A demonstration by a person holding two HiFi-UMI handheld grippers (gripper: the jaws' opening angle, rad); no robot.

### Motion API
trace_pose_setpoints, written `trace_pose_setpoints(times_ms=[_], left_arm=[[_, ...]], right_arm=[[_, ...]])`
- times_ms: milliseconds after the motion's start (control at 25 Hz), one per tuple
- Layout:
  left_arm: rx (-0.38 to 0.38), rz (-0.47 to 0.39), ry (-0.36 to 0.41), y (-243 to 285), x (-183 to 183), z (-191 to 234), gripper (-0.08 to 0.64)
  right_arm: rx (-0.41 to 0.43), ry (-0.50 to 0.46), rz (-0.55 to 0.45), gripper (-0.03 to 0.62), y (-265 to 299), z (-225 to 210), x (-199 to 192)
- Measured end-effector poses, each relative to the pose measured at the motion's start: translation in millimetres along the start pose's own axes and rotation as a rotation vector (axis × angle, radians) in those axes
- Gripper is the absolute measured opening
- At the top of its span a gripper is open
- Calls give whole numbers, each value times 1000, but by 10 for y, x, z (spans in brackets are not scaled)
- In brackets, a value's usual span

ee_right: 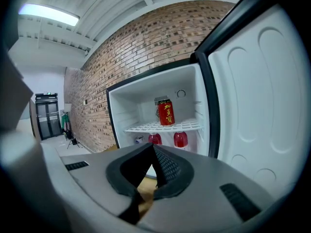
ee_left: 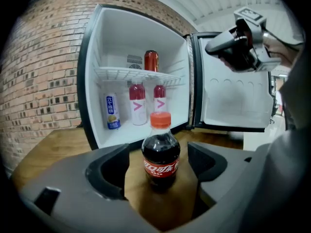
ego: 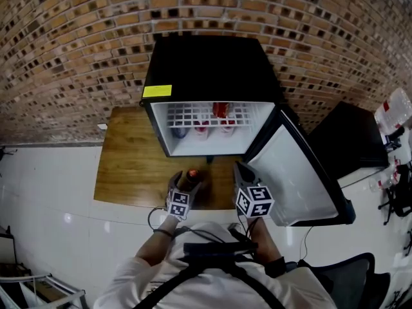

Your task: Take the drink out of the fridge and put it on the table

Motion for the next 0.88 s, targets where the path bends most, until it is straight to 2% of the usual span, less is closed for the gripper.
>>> trace_pose_setpoints(times_ms=[40,160,240,320,520,680,880], left_arm=[[6,-20,-13,-95,70,24,374],[39,-89,-33,-391,342,133,248],[75,-128,-64,-554,543,231,109],[111,-146,-98,-672,721,322,8],[130,-154,-185,-839,1126,491,8],[131,-182,-194,-933,1401,536,8],[110,-211,-203,-948,1575,492,8]], right_arm=[[5,-1,0,17,9,13,-2],[22,-2,-2,17,42,57,-3],[27,3,-3,17,57,73,-9],[31,11,-1,17,60,83,-27],[33,46,-9,15,50,80,-84],[19,50,-11,14,-1,50,-101],[11,33,-7,12,-31,40,-111]])
Point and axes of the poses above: the fingertips, and each gripper's own axes: y forward along the fingers, z to its left, x out of its top, the point moved 3 cm from there along -y, backward along the fingers, and after that the axes turned 4 degrees about x, right-handed, at the moved point
